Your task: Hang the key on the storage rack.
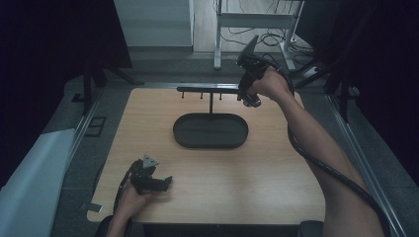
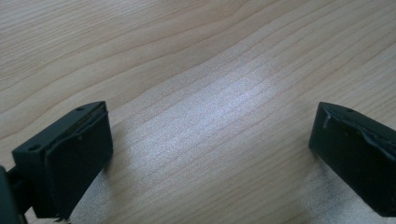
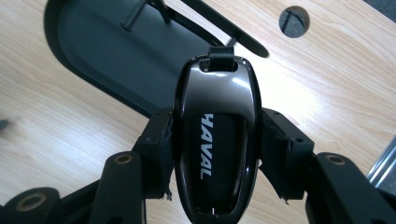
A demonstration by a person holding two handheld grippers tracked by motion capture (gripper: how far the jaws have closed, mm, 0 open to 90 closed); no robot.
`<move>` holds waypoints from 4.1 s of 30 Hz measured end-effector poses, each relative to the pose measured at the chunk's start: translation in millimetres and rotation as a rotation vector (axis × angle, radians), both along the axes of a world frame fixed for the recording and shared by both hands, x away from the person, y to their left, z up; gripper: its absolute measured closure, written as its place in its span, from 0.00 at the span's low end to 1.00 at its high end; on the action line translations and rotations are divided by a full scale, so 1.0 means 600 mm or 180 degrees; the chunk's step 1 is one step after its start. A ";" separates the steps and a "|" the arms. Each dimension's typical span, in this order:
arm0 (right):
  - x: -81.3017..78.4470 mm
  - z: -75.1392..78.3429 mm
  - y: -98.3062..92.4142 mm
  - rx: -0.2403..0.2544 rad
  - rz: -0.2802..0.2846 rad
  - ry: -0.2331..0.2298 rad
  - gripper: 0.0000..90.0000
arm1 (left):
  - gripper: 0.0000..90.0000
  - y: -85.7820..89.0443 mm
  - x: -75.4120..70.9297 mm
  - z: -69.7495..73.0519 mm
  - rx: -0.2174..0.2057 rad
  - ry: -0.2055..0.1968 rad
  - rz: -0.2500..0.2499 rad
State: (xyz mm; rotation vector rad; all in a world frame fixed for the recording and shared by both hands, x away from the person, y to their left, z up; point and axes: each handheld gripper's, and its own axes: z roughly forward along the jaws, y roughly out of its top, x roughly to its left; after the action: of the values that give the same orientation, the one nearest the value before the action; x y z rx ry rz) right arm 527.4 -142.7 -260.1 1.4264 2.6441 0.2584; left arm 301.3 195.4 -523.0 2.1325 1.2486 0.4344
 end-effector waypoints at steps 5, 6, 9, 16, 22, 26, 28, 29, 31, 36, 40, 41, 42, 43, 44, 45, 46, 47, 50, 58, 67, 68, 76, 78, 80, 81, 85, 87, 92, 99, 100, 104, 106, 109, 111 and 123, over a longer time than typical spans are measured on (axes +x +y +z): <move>0.001 -0.006 -0.017 -0.0029 -0.0072 0.0002 0.54 | 0.00 0.000 0.000 0.000 0.0001 -0.0001 0.0000; 0.001 -0.008 -0.020 -0.0034 -0.0073 0.0005 0.54 | 0.00 0.000 0.000 0.000 0.0000 0.0000 -0.0001; 0.000 -0.015 -0.031 -0.0062 -0.0109 0.0014 0.54 | 0.00 0.000 0.000 0.000 -0.0003 -0.0001 0.0000; 0.002 -0.035 -0.057 -0.0117 -0.0188 0.0024 0.54 | 0.00 0.000 0.000 0.000 -0.0006 0.0000 0.0000; 0.002 -0.059 -0.069 -0.0120 -0.0171 0.0050 0.53 | 0.00 0.000 0.000 0.000 -0.0004 0.0008 -0.0004; 0.004 -0.063 -0.075 -0.0189 -0.0213 -0.0012 0.44 | 0.00 0.000 0.000 0.000 -0.0003 0.0008 -0.0005; 0.003 -0.061 -0.078 -0.0170 -0.0200 -0.0028 0.43 | 0.00 0.000 0.000 0.000 -0.0004 0.0008 -0.0005; 0.002 -0.060 -0.079 -0.0169 -0.0204 -0.0029 0.43 | 0.00 0.000 0.000 0.000 -0.0004 0.0008 -0.0005; 0.001 -0.061 -0.082 -0.0168 -0.0184 -0.0040 0.42 | 0.00 0.000 0.000 0.000 -0.0003 0.0008 -0.0005; -0.003 -0.065 -0.085 -0.0136 -0.0120 -0.0040 0.39 | 0.00 0.000 0.000 0.000 -0.0005 0.0008 -0.0003; -0.006 -0.067 -0.085 -0.0114 -0.0049 -0.0054 0.35 | 0.00 0.000 0.000 0.000 -0.0004 0.0008 -0.0004; -0.007 -0.067 -0.086 -0.0103 -0.0025 -0.0059 0.34 | 0.00 0.000 0.000 0.000 -0.0004 0.0008 -0.0004; -0.008 -0.067 -0.086 -0.0101 -0.0023 -0.0061 0.34 | 0.00 0.000 0.000 0.000 -0.0005 0.0007 -0.0003; -0.009 -0.067 -0.086 -0.0100 -0.0013 -0.0054 0.33 | 0.00 0.000 0.000 0.000 -0.0003 0.0008 -0.0004; -0.010 -0.068 -0.086 -0.0089 0.0013 -0.0053 0.32 | 0.00 0.000 0.000 0.000 -0.0004 0.0008 -0.0004; -0.012 -0.068 -0.087 -0.0092 0.0030 -0.0050 0.31 | 0.00 0.000 0.000 0.000 -0.0004 0.0008 -0.0004; -0.014 -0.068 -0.087 -0.0093 0.0049 -0.0057 0.30 | 0.00 0.000 0.000 0.000 -0.0002 0.0009 -0.0005; -0.015 -0.069 -0.087 -0.0092 0.0064 -0.0060 0.29 | 0.00 0.000 0.000 0.000 -0.0002 0.0009 -0.0005; -0.020 -0.070 -0.087 -0.0060 0.0107 -0.0054 0.27 | 0.00 0.000 0.000 0.000 -0.0001 0.0009 -0.0006; -0.038 -0.076 -0.088 0.0029 0.0241 -0.0066 0.15 | 0.00 0.000 0.000 0.000 -0.0007 0.0010 -0.0004; -0.072 -0.098 -0.086 0.0058 0.0442 -0.0027 0.14 | 0.00 0.000 0.000 0.000 0.0000 0.0006 -0.0008; -0.074 -0.101 -0.087 0.0055 0.0456 -0.0031 0.13 | 0.00 0.000 0.000 0.000 -0.0009 0.0001 0.0001; -0.096 -0.119 -0.100 0.0122 0.0470 -0.0062 0.11 | 0.00 -0.001 0.000 0.000 -0.0011 0.0002 0.0014; -0.102 -0.123 -0.104 0.0149 0.0474 -0.0083 0.10 | 0.00 -0.001 0.000 0.000 -0.0007 0.0000 0.0013; -0.108 -0.127 -0.109 0.0182 0.0503 -0.0098 0.08 | 0.00 -0.001 0.000 0.000 -0.0007 0.0000 0.0012; -0.113 -0.129 -0.111 0.0194 0.0490 -0.0105 0.08 | 0.00 -0.001 0.000 0.000 -0.0006 0.0002 0.0013; -0.130 -0.138 -0.119 0.0214 0.0501 -0.0171 0.04 | 0.00 -0.001 0.000 0.000 -0.0009 -0.0006 0.0017; -0.140 -0.144 -0.124 0.0238 0.0519 -0.0202 0.03 | 0.00 -0.001 0.000 0.000 -0.0010 -0.0007 0.0017; -0.161 -0.160 -0.135 0.0273 0.0535 -0.0240 0.02 | 0.00 -0.001 0.001 0.000 0.0001 -0.0004 0.0015; -0.190 -0.170 -0.148 0.0345 0.0570 -0.0364 0.00 | 0.00 -0.001 0.001 0.000 0.0000 -0.0004 0.0015; -0.194 -0.170 -0.150 0.0356 0.0574 -0.0374 0.00 | 0.00 -0.001 0.001 0.000 0.0000 -0.0004 0.0016; -0.211 -0.172 -0.159 0.0415 0.0582 -0.0416 0.00 | 0.00 -0.001 0.001 0.000 0.0001 -0.0001 0.0019; -0.219 -0.173 -0.164 0.0427 0.0589 -0.0451 0.00 | 0.00 -0.001 0.001 0.000 -0.0004 -0.0009 0.0023; -0.230 -0.176 -0.172 0.0456 0.0589 -0.0469 0.00 | 0.00 -0.001 0.001 0.000 -0.0003 -0.0007 0.0024; -0.238 -0.179 -0.177 0.0473 0.0584 -0.0475 0.00 | 0.00 -0.001 0.001 0.000 -0.0003 -0.0005 0.0027; -0.286 -0.220 -0.203 0.0613 0.0574 -0.0563 0.00 | 0.00 -0.002 0.000 0.001 0.0003 0.0007 0.0037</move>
State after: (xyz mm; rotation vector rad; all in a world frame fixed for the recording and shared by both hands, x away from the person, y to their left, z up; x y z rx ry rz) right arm 356.0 -264.3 -392.0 1.1502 2.6602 0.6423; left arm 301.4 194.2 -522.6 2.1280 1.2628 0.4377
